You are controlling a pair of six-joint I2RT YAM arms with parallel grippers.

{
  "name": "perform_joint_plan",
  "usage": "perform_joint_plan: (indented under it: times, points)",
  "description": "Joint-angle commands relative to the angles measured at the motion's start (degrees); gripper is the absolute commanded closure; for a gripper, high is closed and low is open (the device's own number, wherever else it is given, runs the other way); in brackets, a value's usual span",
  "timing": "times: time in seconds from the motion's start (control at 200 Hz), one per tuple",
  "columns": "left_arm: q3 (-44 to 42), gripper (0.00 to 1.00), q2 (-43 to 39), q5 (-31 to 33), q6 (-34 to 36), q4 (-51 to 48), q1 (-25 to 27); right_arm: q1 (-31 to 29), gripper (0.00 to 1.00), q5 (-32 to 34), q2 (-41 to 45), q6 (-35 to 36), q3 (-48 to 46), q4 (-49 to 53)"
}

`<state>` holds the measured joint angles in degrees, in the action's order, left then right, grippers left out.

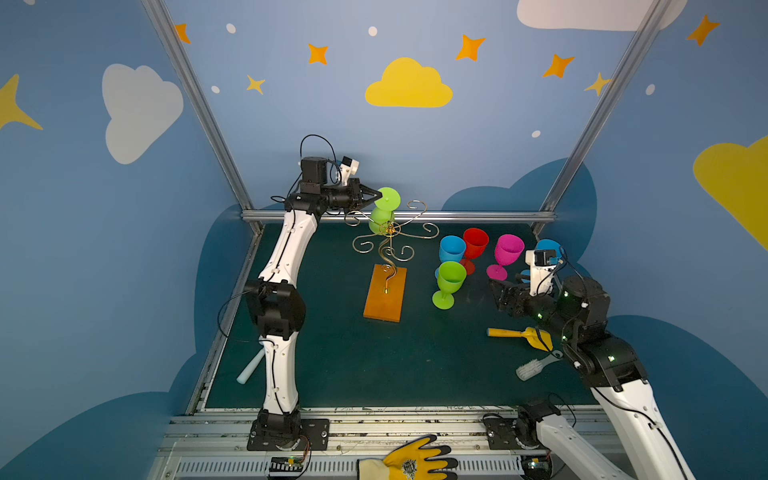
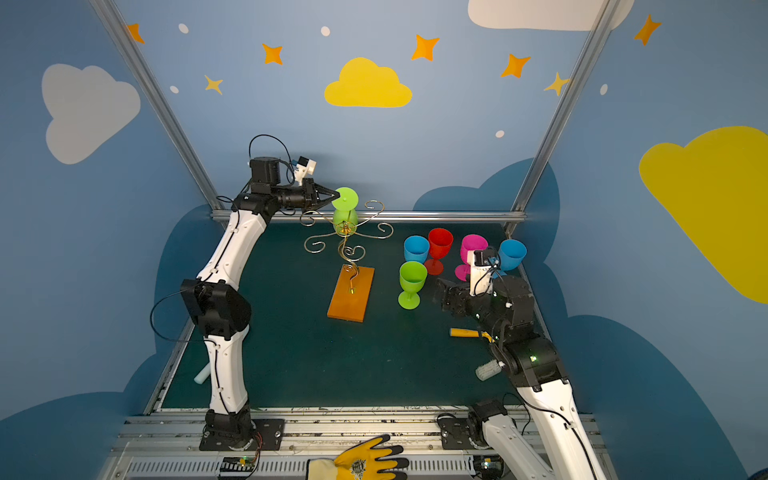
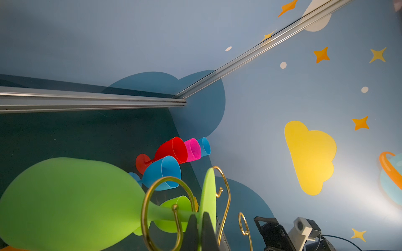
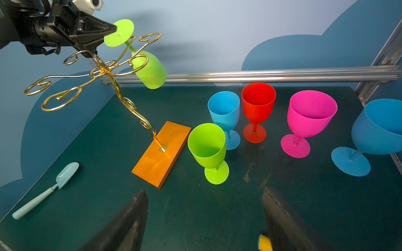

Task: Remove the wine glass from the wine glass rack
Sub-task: 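Lift the lime-green glass up off the rack hook with the left gripper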

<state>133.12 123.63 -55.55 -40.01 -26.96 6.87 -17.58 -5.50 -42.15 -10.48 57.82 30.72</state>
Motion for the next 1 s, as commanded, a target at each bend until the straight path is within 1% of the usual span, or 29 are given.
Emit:
perform_joint_plan:
  times: [0.0,0.31,0.616,0.801,0.991]
  points:
    - [-1.46,0.97,-3.52,-1.47,1.42,0.63,-0.66,0.17,0.18,-0.11,0.75,-0.42,1.35,0.04]
    - [-8.41,0.97,-7.56,-1.66,0.85,3.29,-2.91,0.11,0.18,-0.39,0.41,-0.54,1.42,-0.22]
    - [-9.9,0.97,-8.13,-2.93,1.3,3.31,-3.43,0.1,0.18,-0.57,0.35,-0.9,1.5,-0.31]
    - [-10.04,0.97,-8.5,-2.9,2.56,1.42,-4.38,0.17,0.18,-0.66,0.24,-0.95,1.59,-0.25]
    - [-13.33,0.97,-10.23,-2.72,0.98,4.28,-6.24,0.15,0.18,-0.57,0.32,-0.94,1.42,-0.31]
